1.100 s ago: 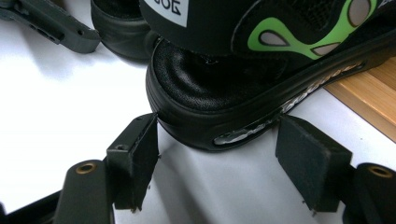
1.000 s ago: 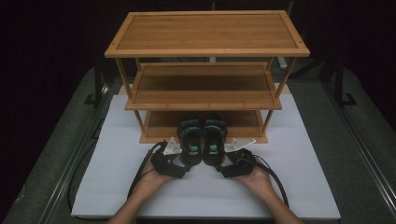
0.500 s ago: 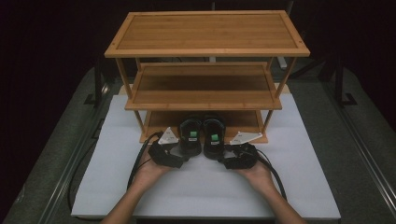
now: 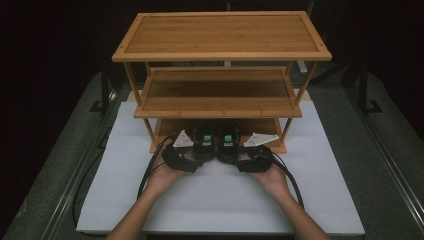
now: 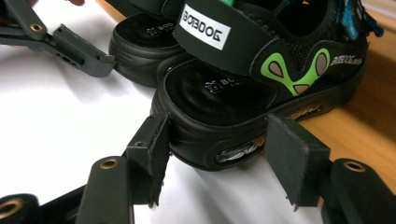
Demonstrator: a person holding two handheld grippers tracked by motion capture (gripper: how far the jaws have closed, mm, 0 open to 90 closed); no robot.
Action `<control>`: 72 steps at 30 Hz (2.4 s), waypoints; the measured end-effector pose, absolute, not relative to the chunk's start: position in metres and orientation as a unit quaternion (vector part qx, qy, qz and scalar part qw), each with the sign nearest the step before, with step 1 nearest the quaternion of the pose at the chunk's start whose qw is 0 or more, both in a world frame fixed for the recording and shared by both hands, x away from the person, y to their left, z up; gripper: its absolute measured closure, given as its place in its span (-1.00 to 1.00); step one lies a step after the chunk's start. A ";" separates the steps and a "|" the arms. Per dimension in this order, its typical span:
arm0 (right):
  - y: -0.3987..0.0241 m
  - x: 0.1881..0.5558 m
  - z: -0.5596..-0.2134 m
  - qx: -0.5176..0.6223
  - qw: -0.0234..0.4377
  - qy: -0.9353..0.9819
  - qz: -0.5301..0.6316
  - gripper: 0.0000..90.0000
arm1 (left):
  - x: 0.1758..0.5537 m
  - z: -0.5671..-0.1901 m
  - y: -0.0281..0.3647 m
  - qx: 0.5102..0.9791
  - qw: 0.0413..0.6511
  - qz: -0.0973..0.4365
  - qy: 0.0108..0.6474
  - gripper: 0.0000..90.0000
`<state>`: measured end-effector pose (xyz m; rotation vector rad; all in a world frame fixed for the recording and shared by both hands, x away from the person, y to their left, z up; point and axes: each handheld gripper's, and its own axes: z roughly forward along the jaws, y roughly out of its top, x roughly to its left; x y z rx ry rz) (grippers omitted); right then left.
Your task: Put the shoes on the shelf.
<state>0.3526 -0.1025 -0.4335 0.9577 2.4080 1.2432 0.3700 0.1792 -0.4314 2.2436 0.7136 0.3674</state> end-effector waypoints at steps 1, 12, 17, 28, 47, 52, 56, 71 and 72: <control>-0.102 0.354 -0.433 0.328 0.139 0.832 0.425 -0.08 | 0.372 -0.431 0.180 0.873 0.372 0.141 0.281 -0.46; -0.098 0.380 -0.439 0.341 0.158 0.823 0.426 -0.05 | 0.393 -0.431 0.191 0.861 0.381 0.150 0.303 -0.46; -0.098 0.387 -0.443 0.350 0.156 0.814 0.436 -0.04 | 0.404 -0.429 0.194 0.854 0.395 0.135 0.310 -0.46; -0.099 0.402 -0.447 0.365 0.160 0.813 0.425 -0.02 | 0.417 -0.436 0.190 0.846 0.400 0.143 0.321 -0.46; -0.108 0.386 -0.436 0.363 0.134 0.816 0.429 -0.24 | 0.401 -0.426 0.194 0.852 0.397 0.136 0.315 -0.46; -0.118 0.378 -0.430 0.362 0.138 0.817 0.427 -0.34 | 0.391 -0.421 0.197 0.854 0.396 0.134 0.310 -0.57; -0.128 0.369 -0.430 0.365 0.139 0.819 0.420 -0.49 | 0.381 -0.417 0.202 0.856 0.393 0.132 0.307 -0.65; -0.182 0.321 -0.431 0.378 0.146 0.821 0.402 -0.63 | 0.324 -0.418 0.256 0.855 0.383 0.153 0.314 -0.72; -0.185 0.318 -0.430 0.382 0.149 0.822 0.396 -0.63 | 0.321 -0.418 0.259 0.855 0.382 0.154 0.315 -0.72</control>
